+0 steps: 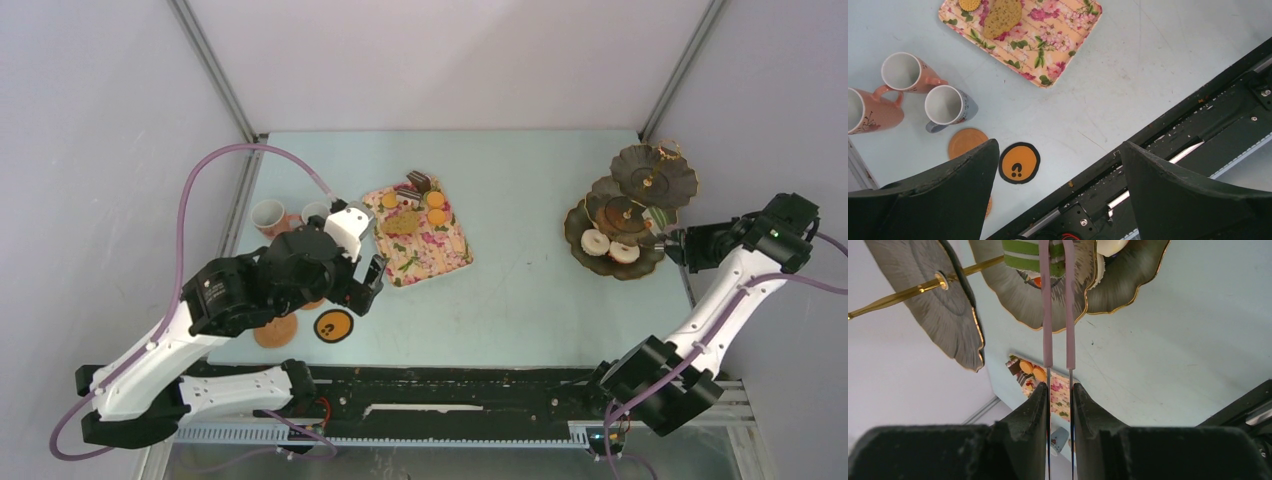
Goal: Serve the afternoon tea
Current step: Place the desert on the desert table.
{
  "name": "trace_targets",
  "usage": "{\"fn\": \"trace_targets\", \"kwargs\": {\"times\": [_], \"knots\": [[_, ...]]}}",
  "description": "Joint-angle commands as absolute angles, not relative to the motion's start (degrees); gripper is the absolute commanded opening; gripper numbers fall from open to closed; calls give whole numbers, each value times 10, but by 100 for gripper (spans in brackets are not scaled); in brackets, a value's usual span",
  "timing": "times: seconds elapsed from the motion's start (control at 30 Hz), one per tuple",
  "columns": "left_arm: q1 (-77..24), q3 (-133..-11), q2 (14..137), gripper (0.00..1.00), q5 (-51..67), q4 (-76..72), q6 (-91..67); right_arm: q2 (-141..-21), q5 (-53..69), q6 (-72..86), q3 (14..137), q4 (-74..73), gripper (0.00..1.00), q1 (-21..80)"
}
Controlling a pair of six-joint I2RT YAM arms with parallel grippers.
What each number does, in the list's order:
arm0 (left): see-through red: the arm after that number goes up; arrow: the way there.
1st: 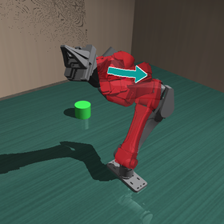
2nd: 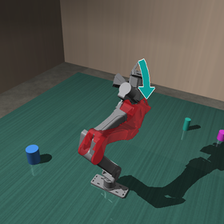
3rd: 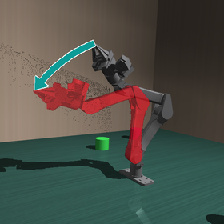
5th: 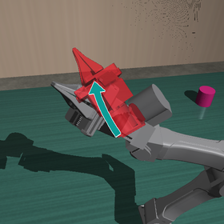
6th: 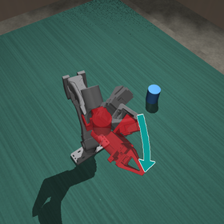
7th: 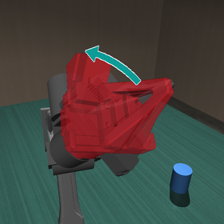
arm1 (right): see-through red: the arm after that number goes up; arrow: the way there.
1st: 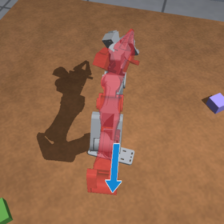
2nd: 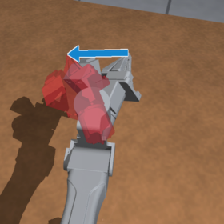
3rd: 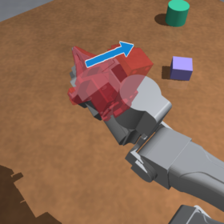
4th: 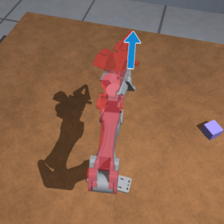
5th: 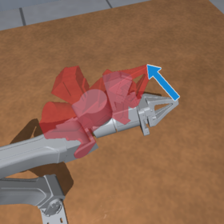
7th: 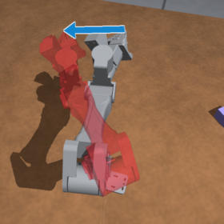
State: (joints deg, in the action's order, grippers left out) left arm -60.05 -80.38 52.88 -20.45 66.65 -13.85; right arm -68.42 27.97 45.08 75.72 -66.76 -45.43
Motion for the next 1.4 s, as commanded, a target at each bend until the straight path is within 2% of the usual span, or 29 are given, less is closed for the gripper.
{"fn": "trace_targets", "kwargs": {"times": [0.0,0.23,0.37,0.73,1.07,1.23,1.37], "knots": [[-604,-821,530,98,-228,649,-122,-702,265,458,780,-657,1,-433],[-604,-826,534,98,-226,651,-123,-719,264,447,780,-663,8,-422],[-604,-828,535,98,-224,652,-126,-717,260,442,780,-668,19,-423],[-604,-827,530,98,-215,654,-129,-707,268,435,766,-671,37,-430],[-604,-827,522,98,-216,652,-128,-670,287,430,766,-697,36,-457],[-609,-829,520,98,-218,653,-127,-636,308,392,766,-752,35,-479],[-618,-832,520,98,-224,653,-125,-610,333,344,766,-812,34,-456]]}}
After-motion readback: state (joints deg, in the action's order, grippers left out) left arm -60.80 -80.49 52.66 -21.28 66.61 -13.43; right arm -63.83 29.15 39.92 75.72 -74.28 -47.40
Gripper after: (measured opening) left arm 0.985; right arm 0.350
